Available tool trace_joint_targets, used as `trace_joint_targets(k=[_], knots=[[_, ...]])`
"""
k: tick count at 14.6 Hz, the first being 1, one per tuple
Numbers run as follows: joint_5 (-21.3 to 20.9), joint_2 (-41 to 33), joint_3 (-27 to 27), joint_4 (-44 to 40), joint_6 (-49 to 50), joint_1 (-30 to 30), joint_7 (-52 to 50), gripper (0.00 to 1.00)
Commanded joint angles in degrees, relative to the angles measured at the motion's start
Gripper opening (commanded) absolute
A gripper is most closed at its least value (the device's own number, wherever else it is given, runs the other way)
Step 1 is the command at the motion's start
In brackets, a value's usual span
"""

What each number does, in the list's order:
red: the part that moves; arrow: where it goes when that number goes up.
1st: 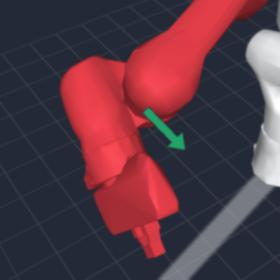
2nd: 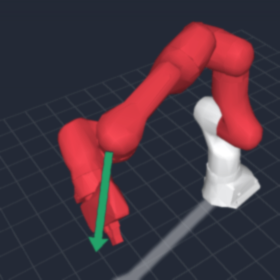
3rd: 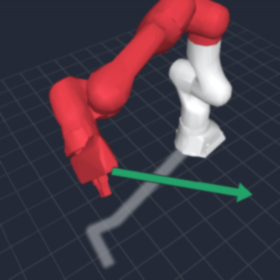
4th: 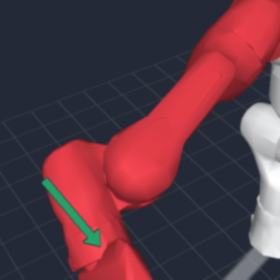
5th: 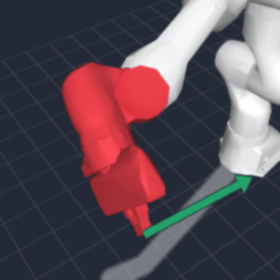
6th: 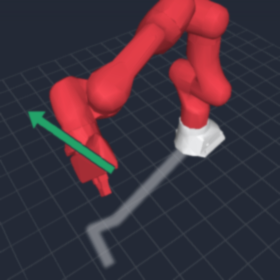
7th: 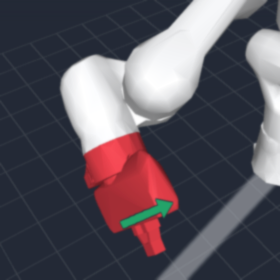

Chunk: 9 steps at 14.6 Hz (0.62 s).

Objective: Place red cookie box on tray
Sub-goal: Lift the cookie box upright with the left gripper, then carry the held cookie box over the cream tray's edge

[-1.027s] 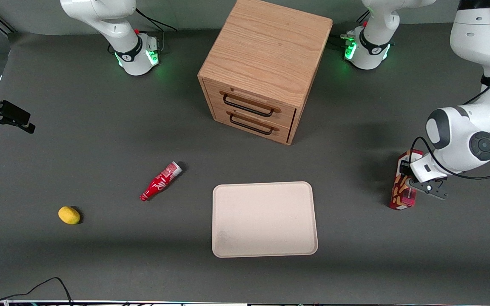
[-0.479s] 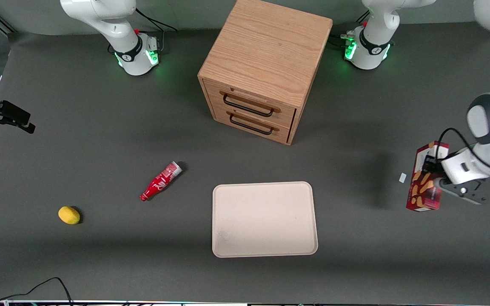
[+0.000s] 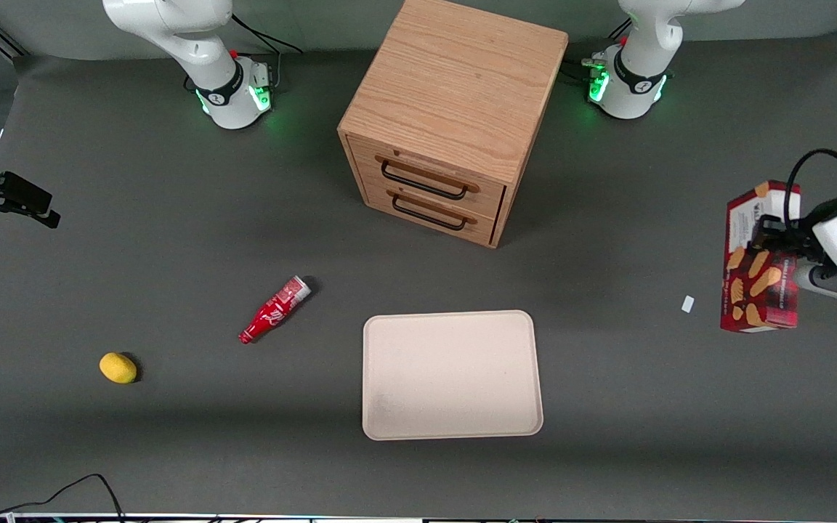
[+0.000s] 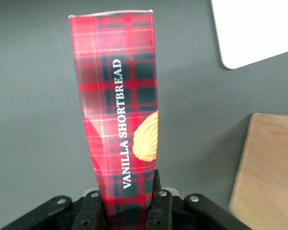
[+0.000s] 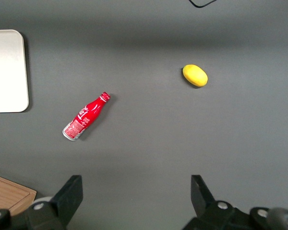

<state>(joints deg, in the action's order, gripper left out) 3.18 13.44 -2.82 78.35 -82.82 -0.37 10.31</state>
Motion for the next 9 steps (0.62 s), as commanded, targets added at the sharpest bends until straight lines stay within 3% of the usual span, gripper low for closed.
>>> trace_joint_targets(k=[1, 4, 9], knots=[[0.33, 1.76, -5.77, -5.39, 3.72, 0.11, -12.29, 0.0], [0.42, 3.51, -13.41, -5.4, 2.4, 0.2, -25.04, 0.0], [-1.93, 9.92, -21.07, -3.91, -10.85, 0.99, -35.17, 0.0]])
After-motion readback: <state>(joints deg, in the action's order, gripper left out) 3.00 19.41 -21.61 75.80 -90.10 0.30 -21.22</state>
